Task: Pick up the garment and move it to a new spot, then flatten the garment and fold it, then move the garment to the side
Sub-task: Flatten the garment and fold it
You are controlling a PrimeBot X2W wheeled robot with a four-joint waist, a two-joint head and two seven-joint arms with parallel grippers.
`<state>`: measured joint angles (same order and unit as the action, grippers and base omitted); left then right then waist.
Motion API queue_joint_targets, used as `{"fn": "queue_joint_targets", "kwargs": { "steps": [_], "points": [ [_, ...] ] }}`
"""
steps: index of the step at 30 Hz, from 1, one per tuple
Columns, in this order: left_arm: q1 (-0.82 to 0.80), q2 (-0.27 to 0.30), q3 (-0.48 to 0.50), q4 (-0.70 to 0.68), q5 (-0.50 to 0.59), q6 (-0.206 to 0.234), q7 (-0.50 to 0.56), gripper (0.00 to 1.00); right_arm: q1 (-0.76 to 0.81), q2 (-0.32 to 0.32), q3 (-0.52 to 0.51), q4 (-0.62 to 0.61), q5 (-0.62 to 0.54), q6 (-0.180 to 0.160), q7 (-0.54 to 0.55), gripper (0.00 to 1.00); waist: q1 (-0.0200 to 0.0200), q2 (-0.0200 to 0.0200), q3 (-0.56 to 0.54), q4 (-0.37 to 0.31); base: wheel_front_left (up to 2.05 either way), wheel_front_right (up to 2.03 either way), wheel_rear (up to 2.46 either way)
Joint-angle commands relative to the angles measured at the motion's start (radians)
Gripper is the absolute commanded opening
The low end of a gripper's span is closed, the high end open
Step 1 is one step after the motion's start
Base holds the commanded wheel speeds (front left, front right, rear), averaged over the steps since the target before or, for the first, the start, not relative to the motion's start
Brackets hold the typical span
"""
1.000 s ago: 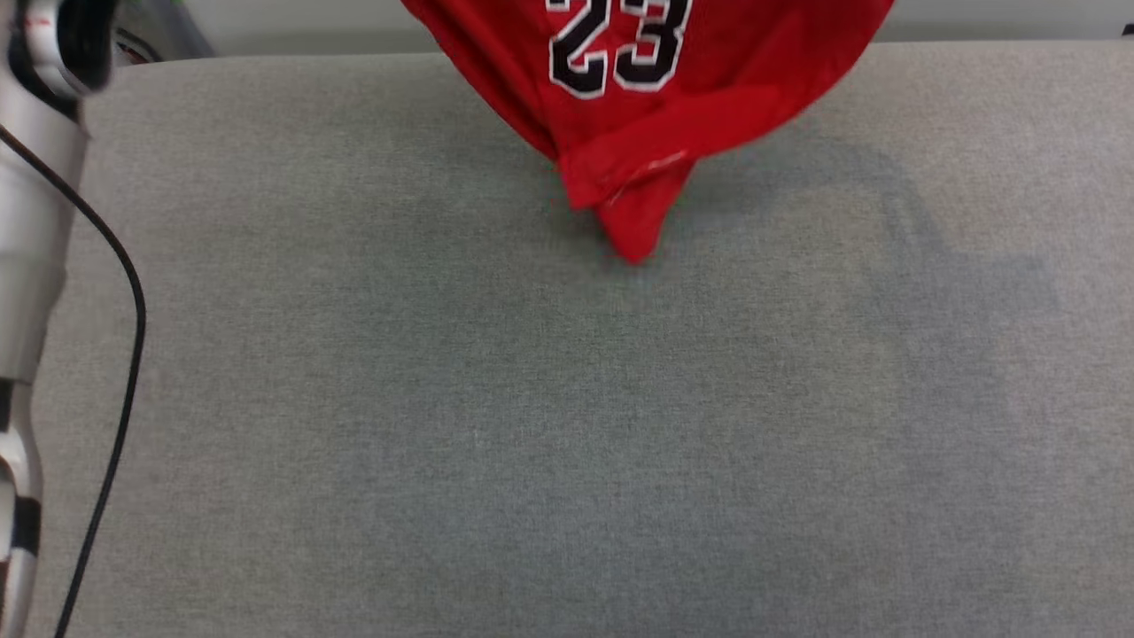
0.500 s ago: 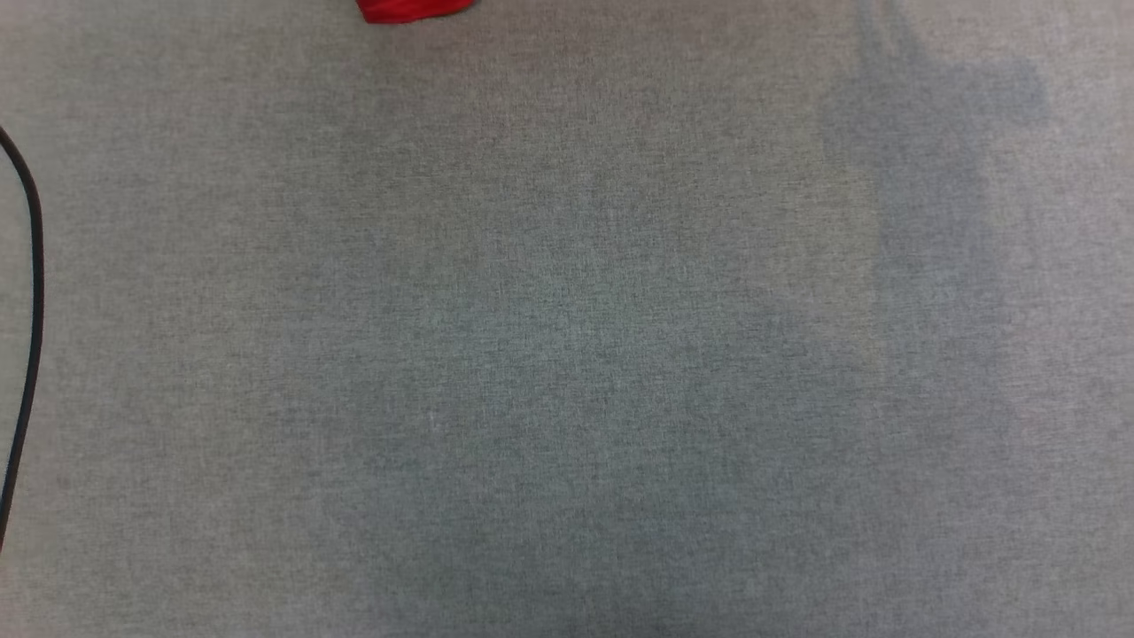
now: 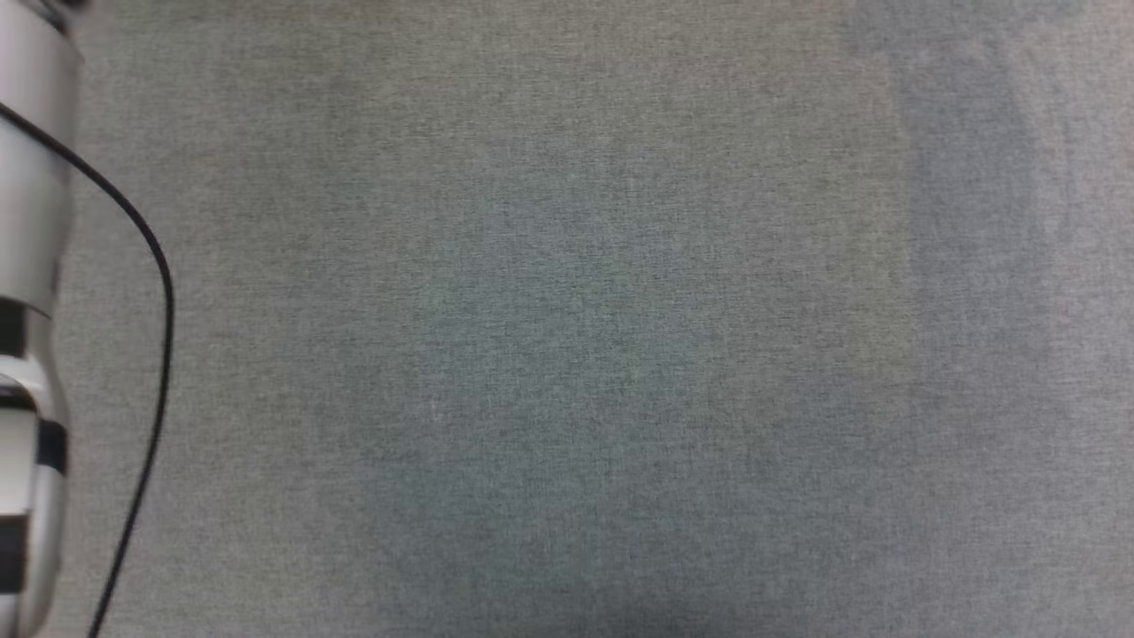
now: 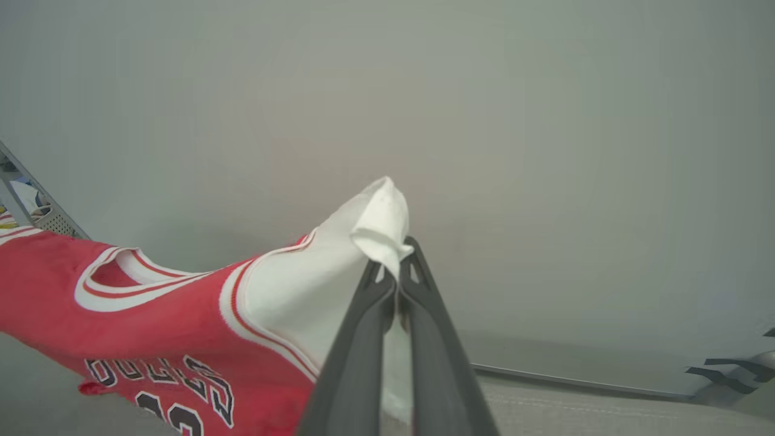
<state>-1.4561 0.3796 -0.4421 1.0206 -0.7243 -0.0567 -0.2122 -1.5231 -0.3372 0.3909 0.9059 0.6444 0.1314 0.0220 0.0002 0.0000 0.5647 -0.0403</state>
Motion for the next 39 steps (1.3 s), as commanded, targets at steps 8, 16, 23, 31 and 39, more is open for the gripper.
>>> {"fn": "queue_joint_targets", "kwargs": {
  "steps": [8, 16, 23, 31, 39],
  "points": [
    [0.262, -0.061, 0.03, 0.042, -0.066, -0.046, -0.043, 0.0, 0.332, -0.062, 0.153, -0.132, 0.169, -0.001, 0.004, 0.0, -0.0002, 0.0, -0.085, 0.031, 0.0, 0.0, 0.0],
    [0.57, -0.08, 0.081, -0.095, -0.046, -0.06, -0.049, 0.0, 0.649, -0.147, 0.191, -0.267, 0.278, -0.001, -0.027, 0.0, -0.0002, 0.0, -0.2, 0.06, 0.0, 0.0, 0.0],
    [0.847, -0.079, 0.129, -0.257, 0.013, -0.045, -0.049, 0.0, 0.9, -0.191, 0.153, -0.339, 0.317, -0.001, -0.045, 0.0, -0.0002, 0.0, -0.322, 0.077, 0.0, 0.0, 0.0],
    [1.09, -0.051, 0.162, -0.38, -0.005, -0.007, -0.045, 0.0, 1.182, -0.208, 0.055, -0.434, 0.334, -0.001, -0.03, 0.0, -0.0002, 0.0, -0.432, 0.075, 0.0, 0.0, 0.0],
    [1.331, -0.033, 0.164, -0.559, -0.026, 0.082, 0.003, 0.0, 1.453, -0.155, -0.078, -0.516, 0.314, -0.001, 0.01, 0.0, -0.0002, 0.0, -0.491, 0.058, 0.0, 0.0, 0.0]
  ]
}}
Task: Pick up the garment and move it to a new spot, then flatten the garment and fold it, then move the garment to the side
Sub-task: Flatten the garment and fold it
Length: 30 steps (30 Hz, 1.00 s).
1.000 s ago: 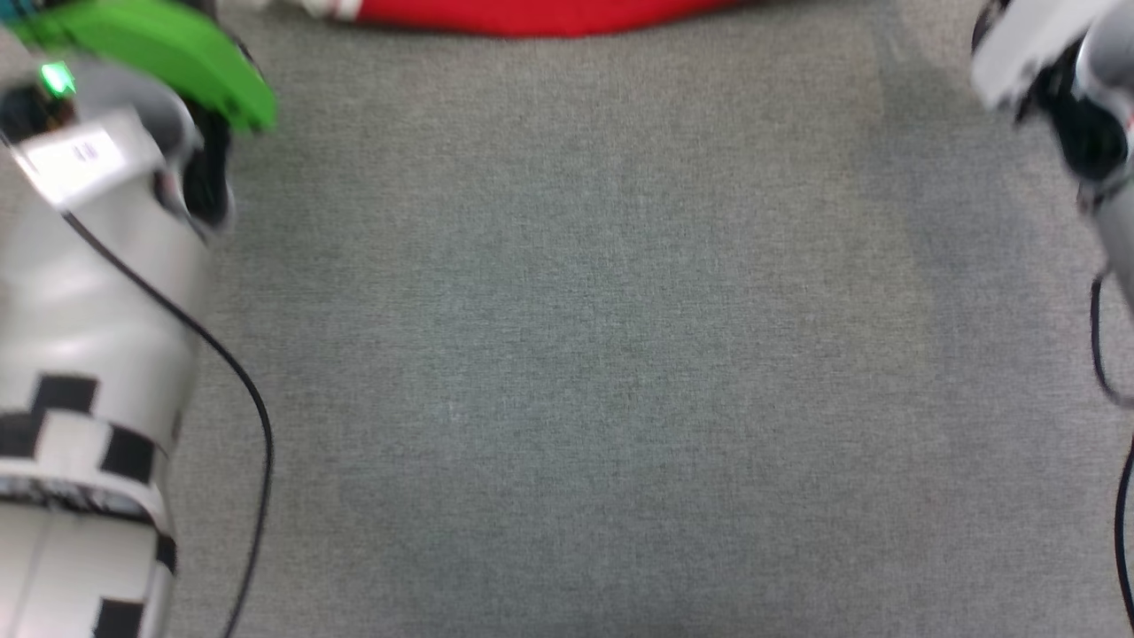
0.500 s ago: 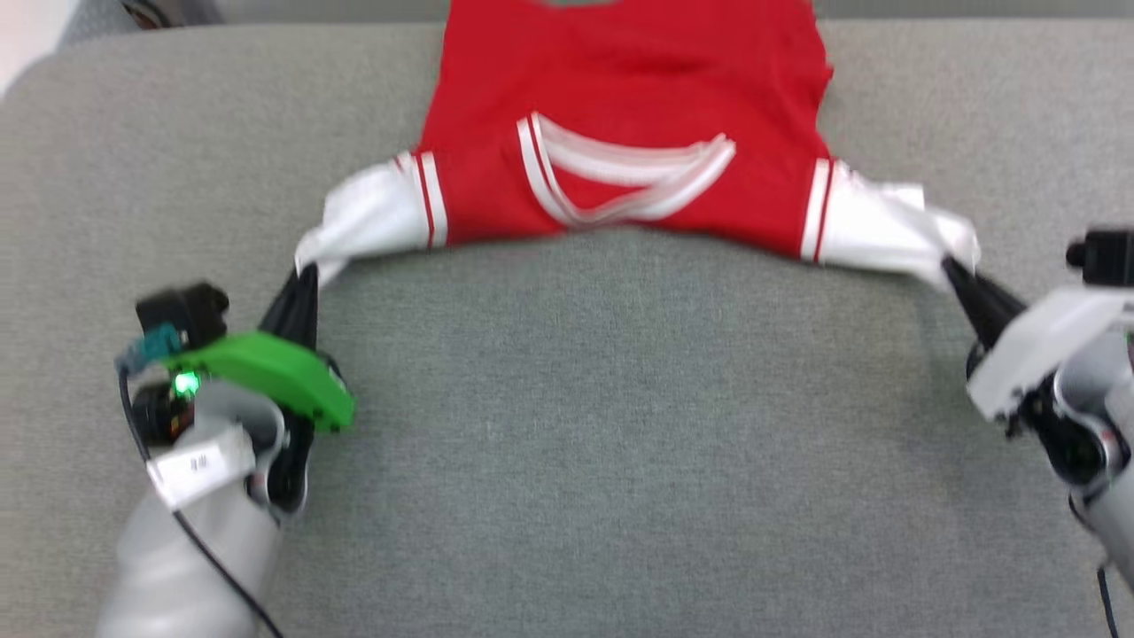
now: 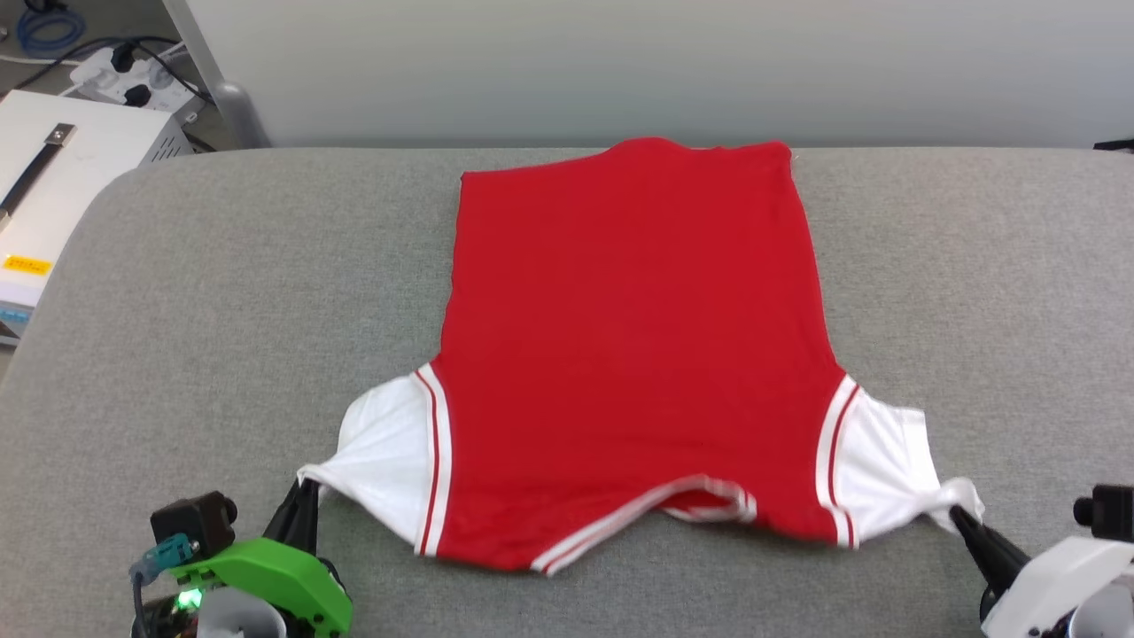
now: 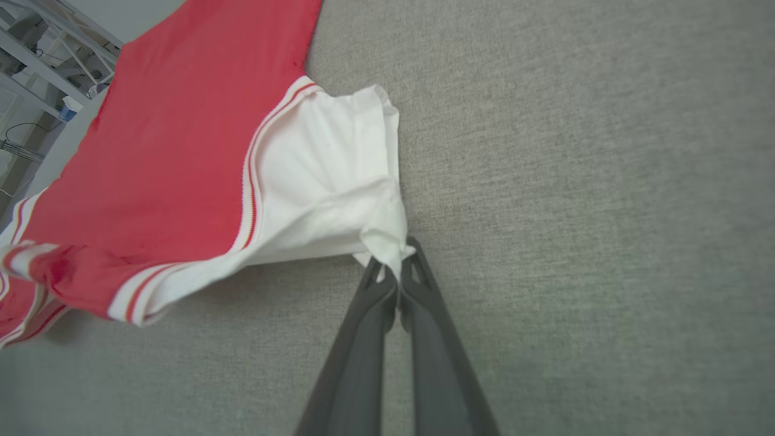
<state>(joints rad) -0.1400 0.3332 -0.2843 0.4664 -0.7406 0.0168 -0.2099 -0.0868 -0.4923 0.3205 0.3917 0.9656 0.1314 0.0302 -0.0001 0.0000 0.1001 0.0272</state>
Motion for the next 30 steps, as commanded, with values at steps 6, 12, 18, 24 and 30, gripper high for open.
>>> {"fn": "queue_joint_targets", "kwargs": {
  "steps": [6, 12, 18, 24, 30],
  "points": [
    [0.175, 0.024, 0.013, -0.137, -0.022, 0.086, 0.033, 0.0, 0.178, 0.071, -0.107, -0.047, -0.061, -0.001, 0.039, 0.0, 0.0001, 0.0, -0.053, -0.021, 0.0, 0.0, 0.0],
    [0.271, 0.034, 0.001, -0.236, -0.009, 0.138, 0.051, 0.0, 0.267, 0.12, -0.185, -0.099, -0.166, -0.001, 0.07, 0.0, 0.0001, 0.0, -0.057, -0.024, 0.0, 0.0, 0.0],
    [0.263, 0.045, -0.038, -0.294, 0.039, 0.154, 0.059, 0.0, 0.241, 0.174, -0.236, -0.154, -0.252, -0.001, 0.081, 1.0, 0.0001, 0.0, -0.039, -0.016, 0.0, 0.0, 0.0],
    [0.207, 0.033, -0.061, -0.363, 0.072, 0.168, 0.053, 0.0, 0.074, 0.202, -0.359, -0.199, -0.341, -0.001, 0.072, 1.0, 0.0001, 0.0, 0.001, 0.02, 0.0, 0.0, 0.0],
    [0.133, 0.013, -0.084, -0.404, 0.1, 0.16, 0.036, 0.0, -0.172, 0.184, -0.38, -0.139, -0.429, -0.001, 0.151, 1.0, 0.0001, 0.0, 0.078, 0.08, 0.0, 0.0, 0.0]
  ]
}}
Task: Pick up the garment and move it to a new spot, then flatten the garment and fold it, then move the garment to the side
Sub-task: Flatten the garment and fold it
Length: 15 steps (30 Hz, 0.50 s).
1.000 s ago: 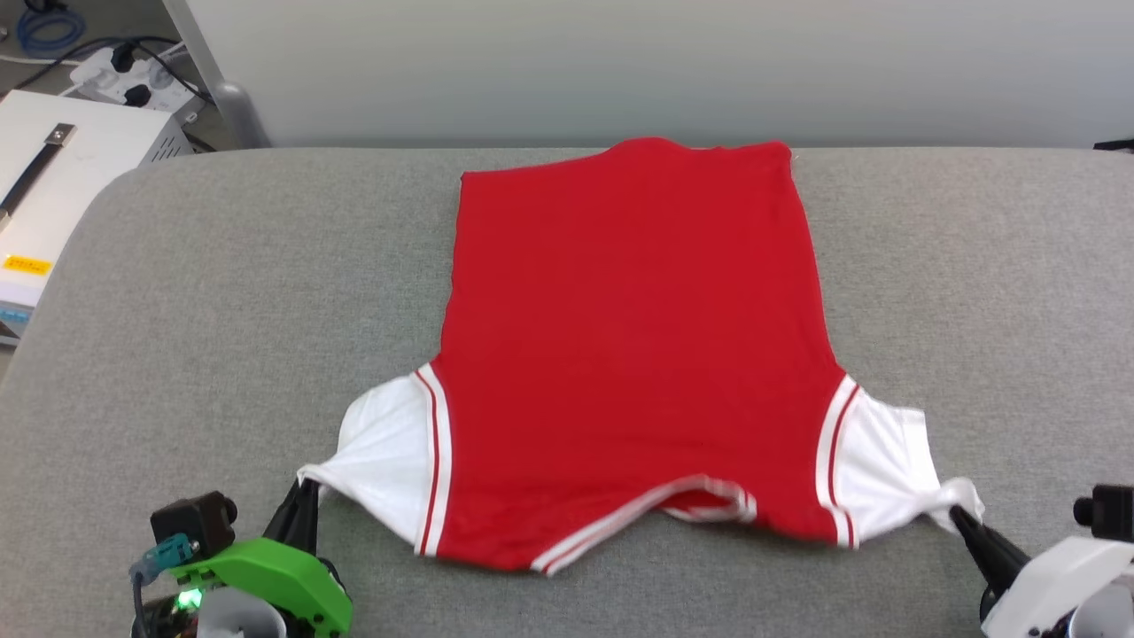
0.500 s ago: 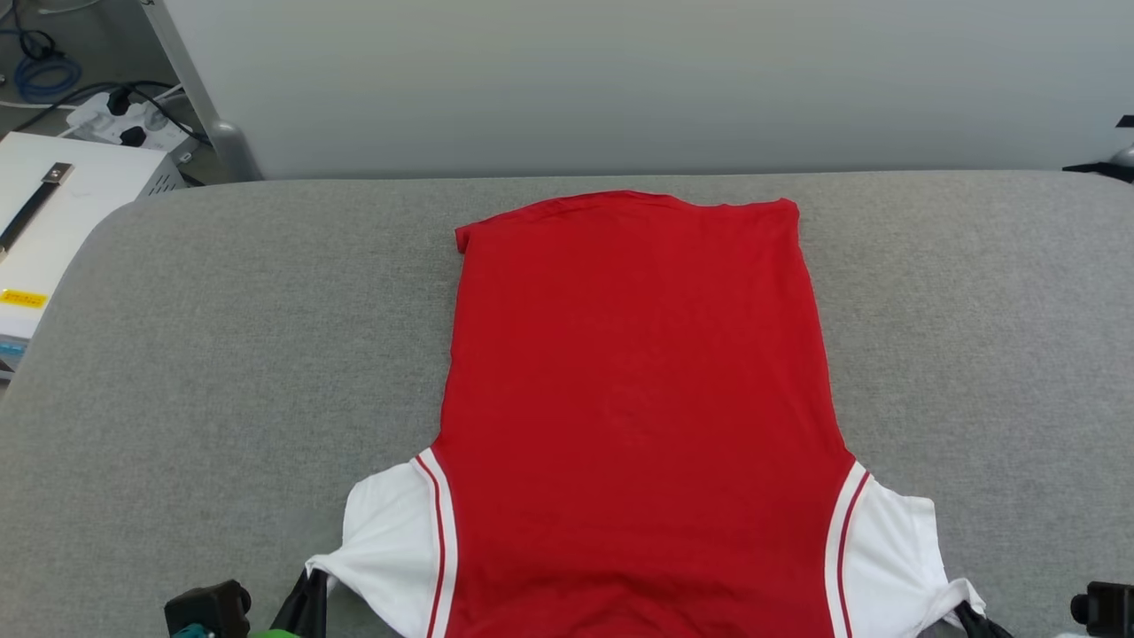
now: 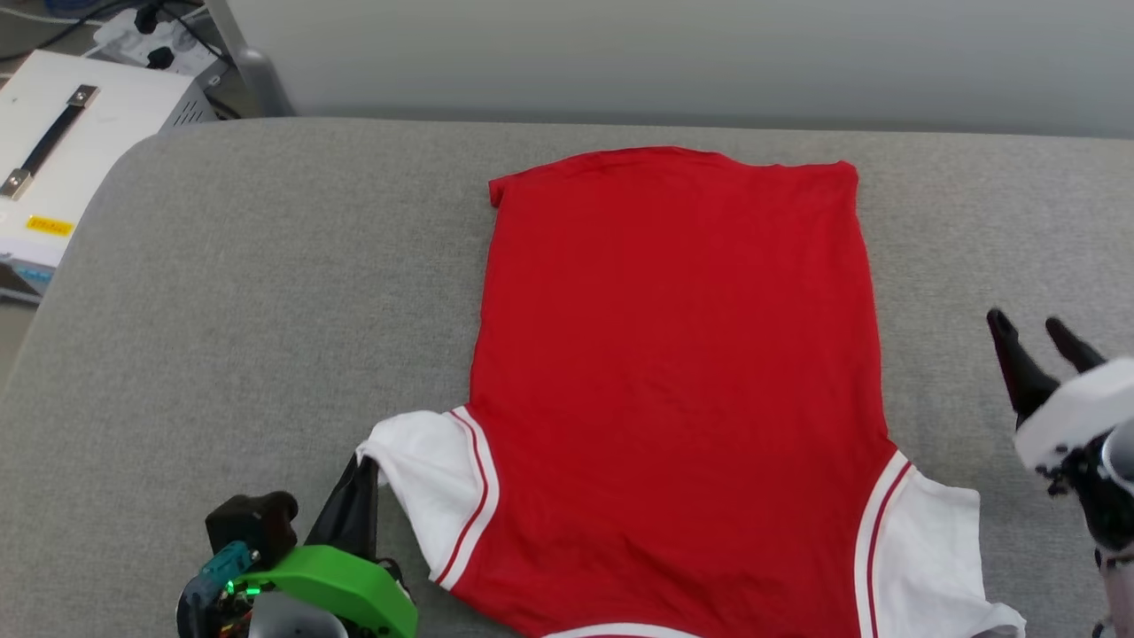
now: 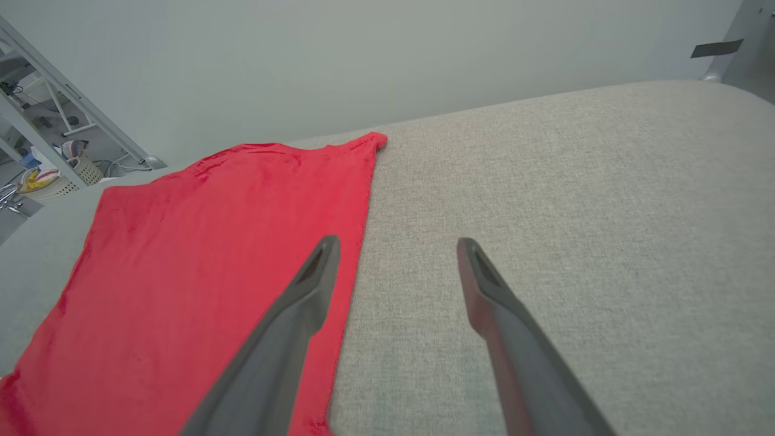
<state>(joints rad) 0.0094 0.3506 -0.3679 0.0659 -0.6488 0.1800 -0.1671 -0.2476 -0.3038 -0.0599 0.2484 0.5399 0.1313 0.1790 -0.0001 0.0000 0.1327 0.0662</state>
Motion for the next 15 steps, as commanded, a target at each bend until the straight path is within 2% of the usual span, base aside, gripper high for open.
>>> {"fn": "queue_joint_targets", "kwargs": {
  "steps": [1, 15],
  "points": [
    [-0.032, -0.01, -0.007, -0.012, 0.014, -0.005, -0.01, 0.0, -0.061, -0.01, 0.003, 0.025, -0.006, -0.001, 0.029, 1.0, 0.0001, 0.0, 0.065, 0.054, 0.0, 0.0, 0.0],
    [-0.192, -0.11, -0.086, -0.053, 0.071, -0.064, -0.067, 0.0, -0.62, -0.132, 0.08, 0.423, -0.05, -0.001, 0.323, 1.0, 0.0001, 0.0, 0.287, 0.217, 0.0, 0.0, 0.0]
  ]
}}
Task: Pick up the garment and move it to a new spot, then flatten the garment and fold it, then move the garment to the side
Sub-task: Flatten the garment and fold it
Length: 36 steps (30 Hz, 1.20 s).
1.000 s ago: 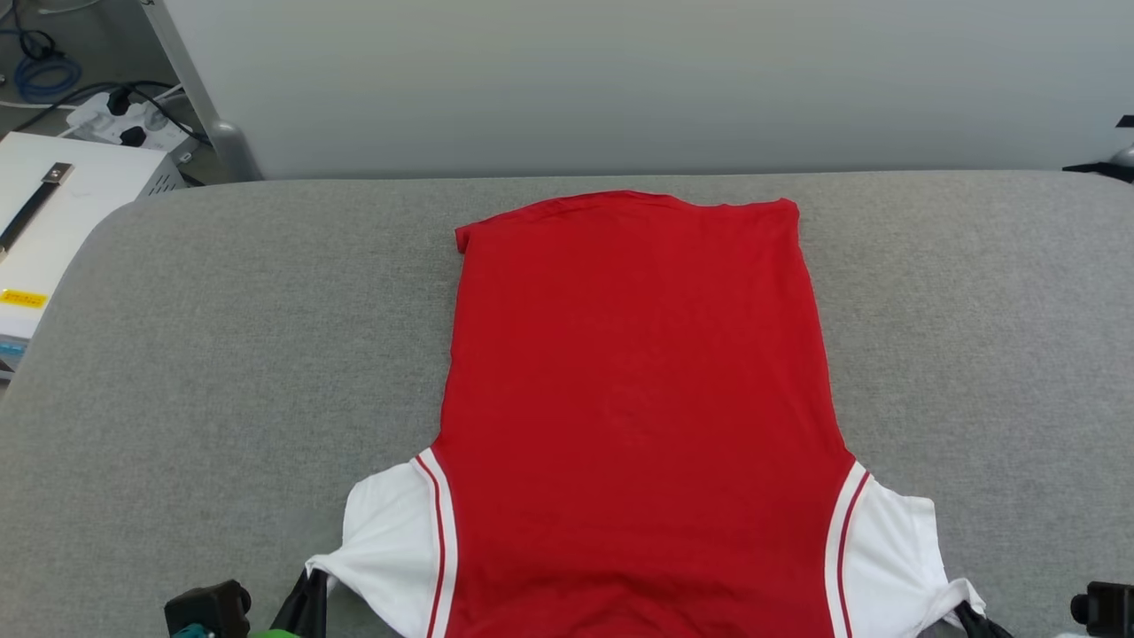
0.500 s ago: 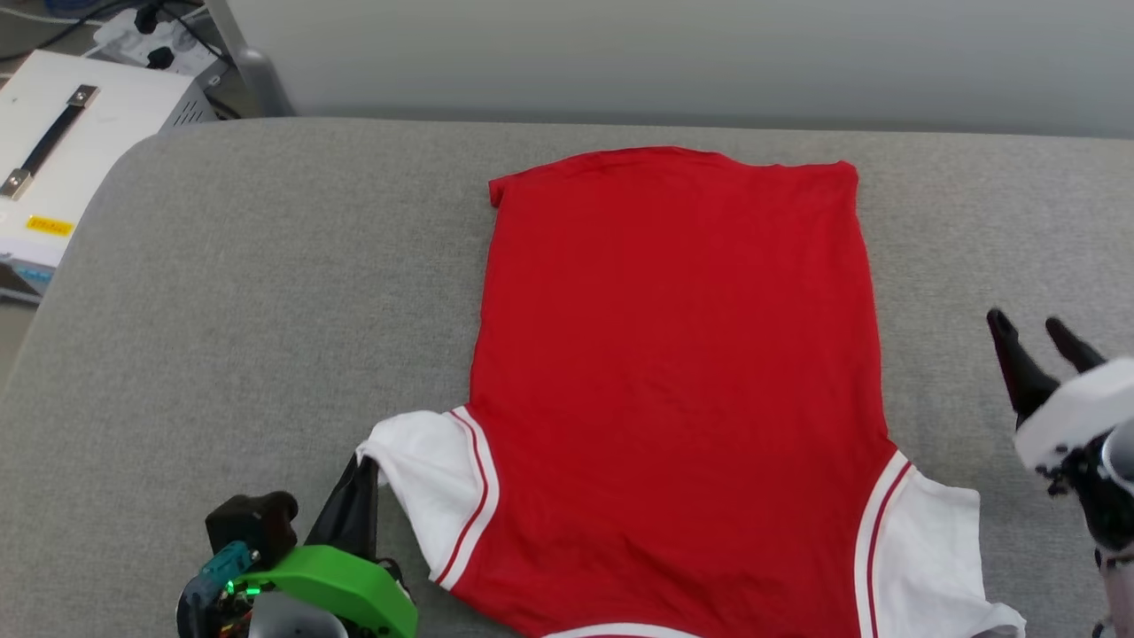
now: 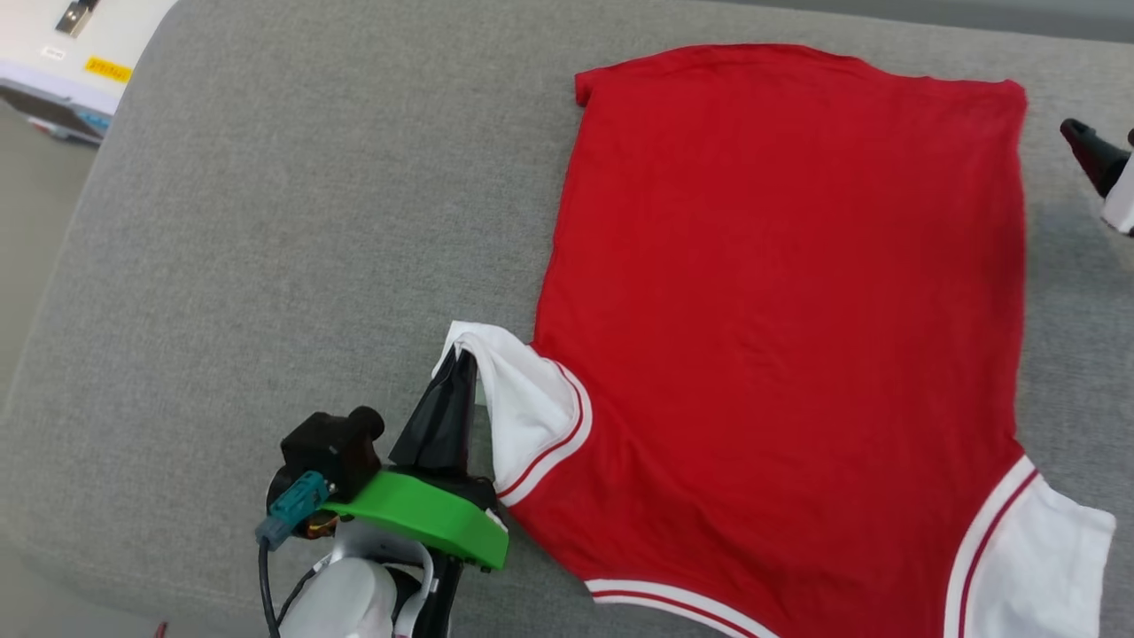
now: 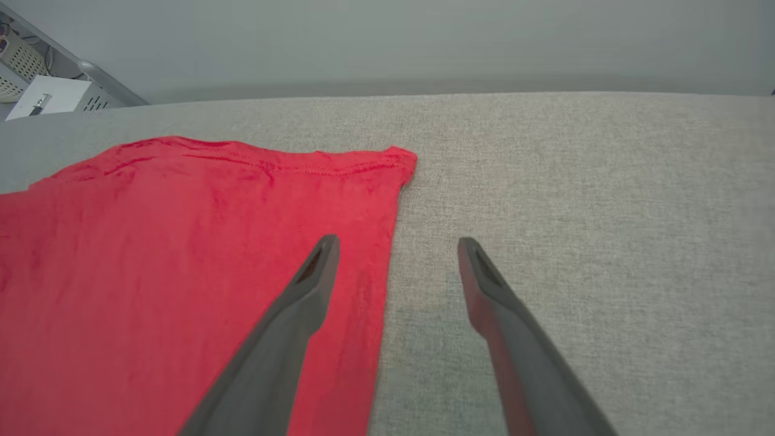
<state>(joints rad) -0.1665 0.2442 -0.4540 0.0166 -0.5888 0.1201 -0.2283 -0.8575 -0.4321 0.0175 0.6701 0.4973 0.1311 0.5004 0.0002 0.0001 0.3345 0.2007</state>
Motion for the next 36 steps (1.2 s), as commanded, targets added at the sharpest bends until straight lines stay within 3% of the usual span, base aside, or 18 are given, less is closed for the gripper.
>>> {"fn": "queue_joint_targets", "kwargs": {
  "steps": [1, 9, 14, 17, 18, 19, 21, 30, 36],
  "points": [
    [-0.024, -0.012, -0.004, -0.007, 0.012, -0.01, -0.009, 0.0, -0.043, -0.012, 0.01, 0.026, -0.012, 0.0, 0.017, 1.0, -0.0002, -0.0001, 0.1, 0.095, 0.0, 0.0, 0.0],
    [-0.083, -0.061, -0.016, -0.007, 0.025, -0.062, -0.027, 0.0, -0.224, -0.05, 0.029, 0.165, -0.067, 0.0, 0.091, 1.0, -0.0002, -0.0001, 0.205, 0.167, 0.0, 0.0, 0.0],
    [-0.101, -0.089, -0.008, 0.003, 0.032, -0.085, -0.031, 0.0, -0.243, -0.044, 0.04, 0.236, -0.084, 0.0, 0.118, 1.0, -0.0002, -0.0001, 0.231, 0.184, 0.0, 0.0, 0.0],
    [-0.1, -0.098, 0.0, 0.012, 0.038, -0.094, -0.032, 0.0, -0.218, -0.034, 0.073, 0.287, -0.077, 0.0, 0.2, 1.0, -0.0002, -0.0001, 0.233, 0.183, 0.0, 0.0, 0.0],
    [-0.099, -0.101, 0.002, 0.015, 0.039, -0.096, -0.033, 0.0, -0.21, -0.035, 0.082, 0.298, -0.074, 0.0, 0.221, 0.81, -0.0002, -0.0001, 0.231, 0.182, 0.0, 0.0, 0.0],
    [-0.098, -0.103, 0.005, 0.019, 0.042, -0.099, -0.033, 0.0, -0.201, -0.038, 0.089, 0.314, -0.071, 0.0, 0.246, 0.44, -0.0002, -0.0001, 0.229, 0.181, 0.0, 0.0, 0.0],
    [-0.096, -0.106, 0.01, 0.025, 0.045, -0.102, -0.033, 0.0, -0.188, -0.046, 0.102, 0.339, -0.073, 0.0, 0.291, 0.0, -0.0002, -0.0001, 0.22, 0.179, 0.0, 0.0, 0.0],
    [-0.065, -0.097, 0.031, 0.066, 0.048, -0.107, -0.033, 0.0, -0.174, -0.079, 0.099, 0.338, -0.046, 0.0, 0.282, 0.0, -0.0002, -0.0001, 0.116, 0.152, 0.0, 0.0, 0.0],
    [-0.018, -0.073, 0.049, 0.099, 0.026, -0.094, -0.021, 0.0, -0.121, -0.133, 0.132, 0.27, -0.027, 0.0, 0.242, 0.0, -0.0002, -0.0001, 0.007, 0.112, 0.0, 0.0, 0.0]
  ]
}}
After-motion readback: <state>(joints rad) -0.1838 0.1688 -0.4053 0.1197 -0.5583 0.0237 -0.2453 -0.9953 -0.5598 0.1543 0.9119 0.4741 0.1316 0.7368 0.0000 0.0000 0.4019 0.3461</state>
